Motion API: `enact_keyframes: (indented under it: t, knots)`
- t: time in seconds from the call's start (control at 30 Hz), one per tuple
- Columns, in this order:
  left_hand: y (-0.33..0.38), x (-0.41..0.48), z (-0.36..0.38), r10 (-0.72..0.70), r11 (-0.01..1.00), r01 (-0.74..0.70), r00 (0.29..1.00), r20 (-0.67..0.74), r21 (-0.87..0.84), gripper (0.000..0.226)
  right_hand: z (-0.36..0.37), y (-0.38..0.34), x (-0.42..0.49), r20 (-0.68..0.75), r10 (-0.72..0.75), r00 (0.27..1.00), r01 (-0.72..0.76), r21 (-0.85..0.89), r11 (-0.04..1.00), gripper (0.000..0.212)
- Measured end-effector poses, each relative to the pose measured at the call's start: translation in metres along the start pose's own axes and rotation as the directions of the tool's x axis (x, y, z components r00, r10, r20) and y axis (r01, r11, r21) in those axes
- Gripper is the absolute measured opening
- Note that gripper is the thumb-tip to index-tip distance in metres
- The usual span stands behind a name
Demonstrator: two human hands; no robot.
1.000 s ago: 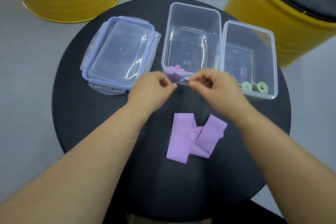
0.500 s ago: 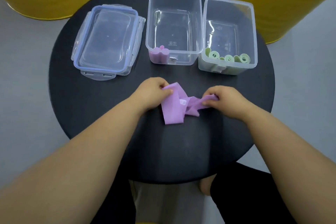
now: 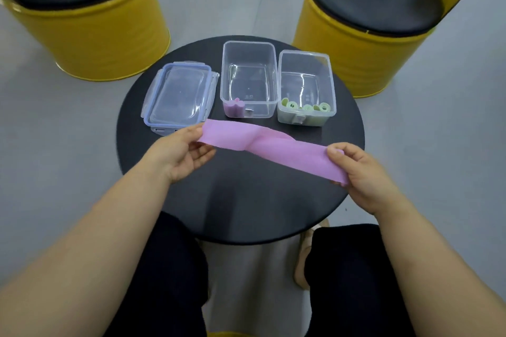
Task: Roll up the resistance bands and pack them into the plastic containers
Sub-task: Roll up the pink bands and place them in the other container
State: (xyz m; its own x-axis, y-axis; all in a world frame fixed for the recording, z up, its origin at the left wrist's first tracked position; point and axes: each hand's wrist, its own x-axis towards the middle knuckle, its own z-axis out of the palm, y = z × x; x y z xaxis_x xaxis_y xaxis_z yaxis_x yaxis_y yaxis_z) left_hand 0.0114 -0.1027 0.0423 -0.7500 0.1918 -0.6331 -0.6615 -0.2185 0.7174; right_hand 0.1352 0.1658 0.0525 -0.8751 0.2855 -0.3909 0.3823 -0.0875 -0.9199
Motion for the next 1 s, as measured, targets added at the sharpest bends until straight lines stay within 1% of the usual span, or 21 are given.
enact_keyframes:
  t: [0.13, 0.23, 0.3, 0.37, 0.4, 0.47, 0.57, 0.6, 0.63, 0.67, 0.73, 0.77, 0.83, 0.9, 0.93, 1.0]
  knots:
    - [0.004, -0.037, 0.002, 0.007, 0.988, -0.008, 1.0, 0.012, 0.157, 0.024, -0.003, -0.019, -0.039, 0.029, -0.014, 0.999, 0.012, 0.064, 0.998, 0.019]
    - [0.008, -0.065, 0.014, 0.044, 0.966, -0.047, 0.999, 0.015, 0.253, 0.022, -0.001, -0.043, -0.065, 0.092, -0.056, 0.994, 0.048, 0.083, 0.995, 0.019]
    - [0.009, -0.086, 0.026, 0.1, 0.931, -0.118, 0.993, 0.068, 0.344, 0.02, 0.002, -0.059, -0.082, 0.149, -0.082, 0.985, 0.069, 0.091, 0.993, 0.017]
    - [0.009, -0.11, 0.043, 0.155, 0.876, -0.217, 0.972, 0.174, 0.43, 0.019, 0.004, -0.075, -0.097, 0.198, -0.088, 0.976, 0.066, 0.115, 0.991, 0.016]
    - [0.008, -0.122, 0.053, 0.175, 0.843, -0.278, 0.952, 0.253, 0.461, 0.018, 0.005, -0.083, -0.105, 0.225, -0.089, 0.97, 0.064, 0.116, 0.991, 0.014]
    - [0.004, -0.147, 0.072, 0.174, 0.781, -0.391, 0.885, 0.433, 0.486, 0.02, 0.005, -0.097, -0.12, 0.281, -0.097, 0.955, 0.071, 0.104, 0.992, 0.012]
    - [-0.003, -0.172, 0.096, 0.085, 0.737, -0.492, 0.747, 0.66, 0.463, 0.033, 0.001, -0.113, -0.14, 0.342, -0.127, 0.931, 0.099, 0.1, 0.99, 0.015]
    - [-0.004, -0.179, 0.102, 0.065, 0.729, -0.514, 0.709, 0.702, 0.452, 0.036, -0.001, -0.118, -0.145, 0.351, -0.143, 0.926, 0.123, 0.078, 0.989, 0.015]
    - [-0.005, -0.184, 0.107, 0.063, 0.724, -0.529, 0.689, 0.722, 0.443, 0.035, -0.005, -0.121, -0.149, 0.356, -0.159, 0.921, 0.151, 0.05, 0.987, 0.014]
    - [-0.004, -0.189, 0.11, 0.073, 0.72, -0.539, 0.685, 0.725, 0.437, 0.029, -0.008, -0.124, -0.152, 0.359, -0.171, 0.917, 0.176, 0.021, 0.984, 0.014]
    - [-0.001, -0.198, 0.114, 0.114, 0.703, -0.564, 0.691, 0.714, 0.434, 0.011, -0.016, -0.128, -0.157, 0.336, -0.187, 0.923, 0.211, -0.036, 0.977, 0.013]
    - [0.001, -0.201, 0.115, 0.137, 0.688, -0.575, 0.703, 0.698, 0.443, 0.007, -0.019, -0.129, -0.159, 0.313, -0.194, 0.93, 0.224, -0.06, 0.973, 0.013]
    - [0.004, -0.206, 0.113, 0.175, 0.647, -0.59, 0.731, 0.659, 0.483, 0.011, -0.024, -0.129, -0.161, 0.256, -0.224, 0.94, 0.254, -0.093, 0.963, 0.011]
    - [0.005, -0.206, 0.11, 0.208, 0.611, -0.597, 0.755, 0.622, 0.52, 0.017, -0.025, -0.126, -0.16, 0.155, -0.254, 0.955, 0.27, -0.095, 0.958, 0.004]
    - [0.005, -0.207, 0.109, 0.222, 0.616, -0.593, 0.763, 0.607, 0.519, 0.019, -0.024, -0.123, -0.158, 0.09, -0.267, 0.96, 0.274, -0.073, 0.959, 0.006]
    - [0.004, -0.207, 0.108, 0.251, 0.664, -0.566, 0.784, 0.568, 0.489, 0.017, -0.023, -0.117, -0.154, -0.041, -0.287, 0.957, 0.285, -0.031, 0.958, 0.016]
